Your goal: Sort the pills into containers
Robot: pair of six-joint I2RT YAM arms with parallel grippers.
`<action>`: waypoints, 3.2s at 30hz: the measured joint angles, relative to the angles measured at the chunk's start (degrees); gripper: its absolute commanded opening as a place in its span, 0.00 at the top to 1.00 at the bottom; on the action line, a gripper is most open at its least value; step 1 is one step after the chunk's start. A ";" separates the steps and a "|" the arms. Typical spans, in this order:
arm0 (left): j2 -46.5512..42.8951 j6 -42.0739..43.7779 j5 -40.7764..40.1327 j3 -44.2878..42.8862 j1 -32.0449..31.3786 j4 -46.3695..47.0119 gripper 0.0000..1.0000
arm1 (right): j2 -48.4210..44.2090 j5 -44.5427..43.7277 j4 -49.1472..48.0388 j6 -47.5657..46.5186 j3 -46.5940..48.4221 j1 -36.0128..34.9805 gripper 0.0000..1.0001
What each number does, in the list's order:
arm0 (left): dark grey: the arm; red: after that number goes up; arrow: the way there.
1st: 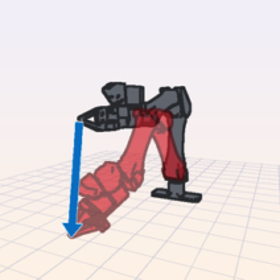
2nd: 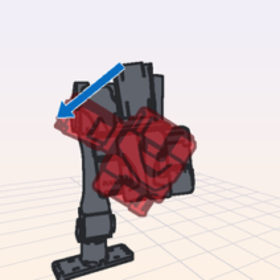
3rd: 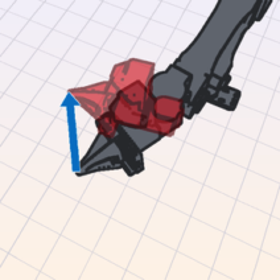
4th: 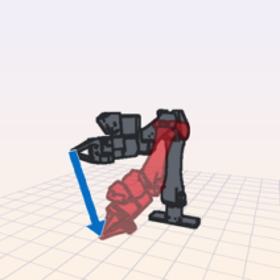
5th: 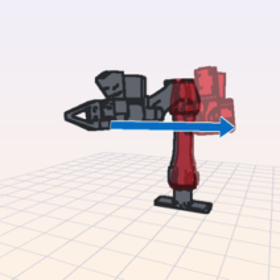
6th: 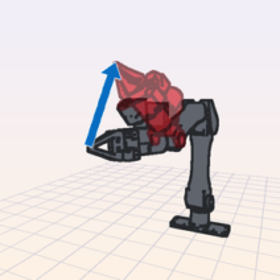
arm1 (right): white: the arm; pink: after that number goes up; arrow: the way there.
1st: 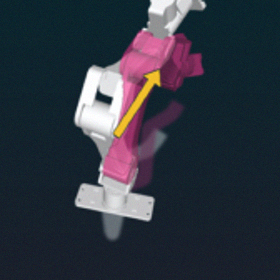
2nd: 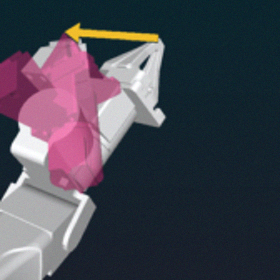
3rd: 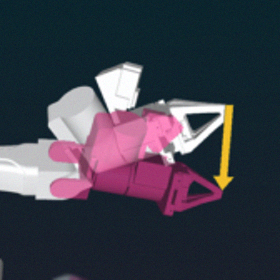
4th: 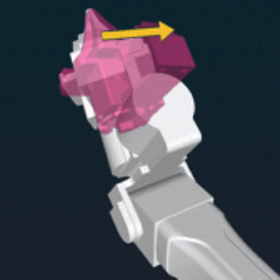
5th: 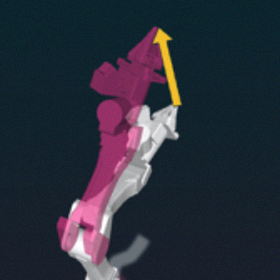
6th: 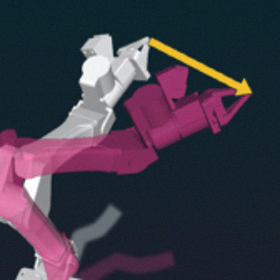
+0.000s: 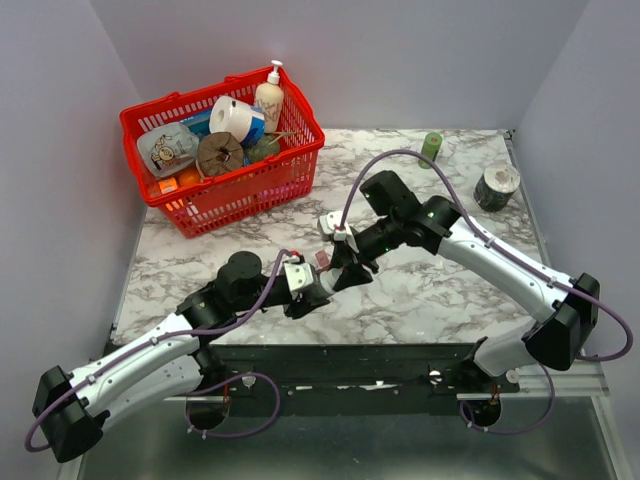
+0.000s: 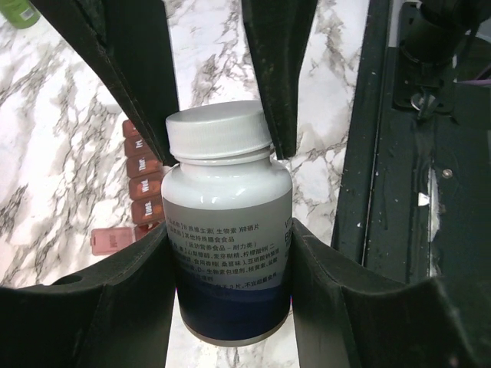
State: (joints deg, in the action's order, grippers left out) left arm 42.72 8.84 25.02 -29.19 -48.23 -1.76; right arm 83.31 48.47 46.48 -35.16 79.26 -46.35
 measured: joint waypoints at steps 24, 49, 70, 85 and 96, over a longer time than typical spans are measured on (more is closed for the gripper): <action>-0.37 0.24 1.55 1.11 0.28 -1.09 1.00 | 2.14 5.33 5.77 -32.11 0.13 -0.48 0.48; -1.16 -4.31 -2.25 1.79 0.26 2.51 1.00 | -0.98 -4.37 -3.17 21.79 3.82 0.81 0.11; -0.33 -5.18 -4.46 0.90 0.15 2.38 1.00 | 2.34 -5.68 -2.01 25.07 2.47 0.94 0.81; 0.55 1.84 3.30 0.70 0.55 0.42 1.00 | 2.45 0.02 10.69 -27.50 5.05 -1.95 0.77; -2.16 1.84 4.22 2.91 0.92 2.64 1.00 | 2.45 2.54 11.52 -33.79 5.29 -1.84 0.75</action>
State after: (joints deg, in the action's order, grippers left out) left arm 40.56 10.68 29.23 -26.28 -47.31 0.89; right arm 85.76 51.00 58.00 -68.95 84.55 -48.18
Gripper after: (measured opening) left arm 0.597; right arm 0.455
